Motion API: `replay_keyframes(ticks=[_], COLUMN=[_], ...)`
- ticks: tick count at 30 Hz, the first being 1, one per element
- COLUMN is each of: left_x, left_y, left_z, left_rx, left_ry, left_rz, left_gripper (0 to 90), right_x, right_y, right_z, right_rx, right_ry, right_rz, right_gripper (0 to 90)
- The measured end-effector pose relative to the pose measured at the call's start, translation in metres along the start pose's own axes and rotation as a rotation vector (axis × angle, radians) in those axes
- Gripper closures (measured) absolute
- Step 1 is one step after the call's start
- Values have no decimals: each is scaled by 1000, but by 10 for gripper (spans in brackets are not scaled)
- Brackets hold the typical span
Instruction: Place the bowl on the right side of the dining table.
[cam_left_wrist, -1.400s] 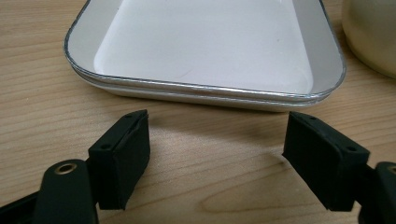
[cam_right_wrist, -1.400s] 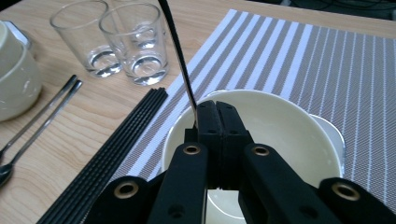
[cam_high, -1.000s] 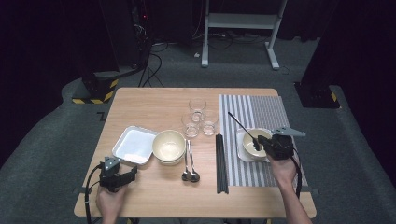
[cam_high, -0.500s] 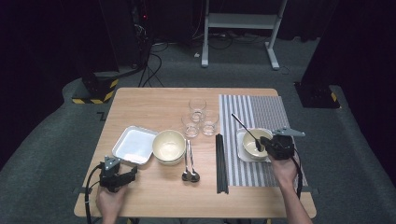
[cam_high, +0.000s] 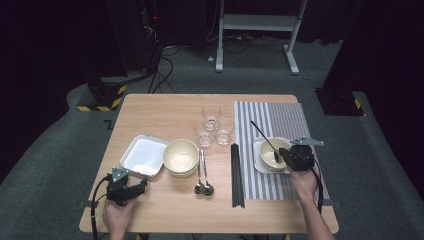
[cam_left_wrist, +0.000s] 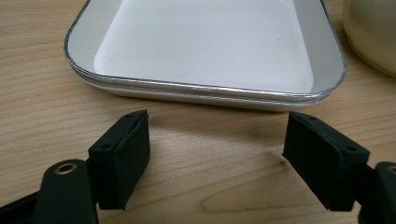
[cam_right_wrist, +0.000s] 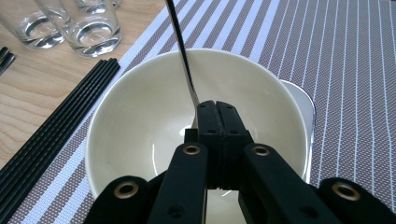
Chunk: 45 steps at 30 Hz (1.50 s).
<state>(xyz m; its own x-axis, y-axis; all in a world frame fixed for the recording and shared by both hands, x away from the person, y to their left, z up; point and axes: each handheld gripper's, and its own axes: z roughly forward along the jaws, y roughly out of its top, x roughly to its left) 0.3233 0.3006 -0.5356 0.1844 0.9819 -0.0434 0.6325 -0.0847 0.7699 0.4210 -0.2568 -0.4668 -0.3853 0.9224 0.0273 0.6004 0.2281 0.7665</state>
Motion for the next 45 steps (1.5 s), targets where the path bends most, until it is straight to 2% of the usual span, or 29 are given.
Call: replay_keyframes(ticks=[21, 45], left_x=[0, 1], left_y=[0, 0], left_z=[0, 0], left_rx=[-1, -2], left_ry=[-3, -5], left_rz=[-4, -7], left_gripper=[230, 230], right_x=[-2, -5], right_y=[-2, -7], right_z=[11, 20], right_rx=[53, 81], right_ry=[-32, -44], right_rz=[-22, -6], right_gripper=[898, 880])
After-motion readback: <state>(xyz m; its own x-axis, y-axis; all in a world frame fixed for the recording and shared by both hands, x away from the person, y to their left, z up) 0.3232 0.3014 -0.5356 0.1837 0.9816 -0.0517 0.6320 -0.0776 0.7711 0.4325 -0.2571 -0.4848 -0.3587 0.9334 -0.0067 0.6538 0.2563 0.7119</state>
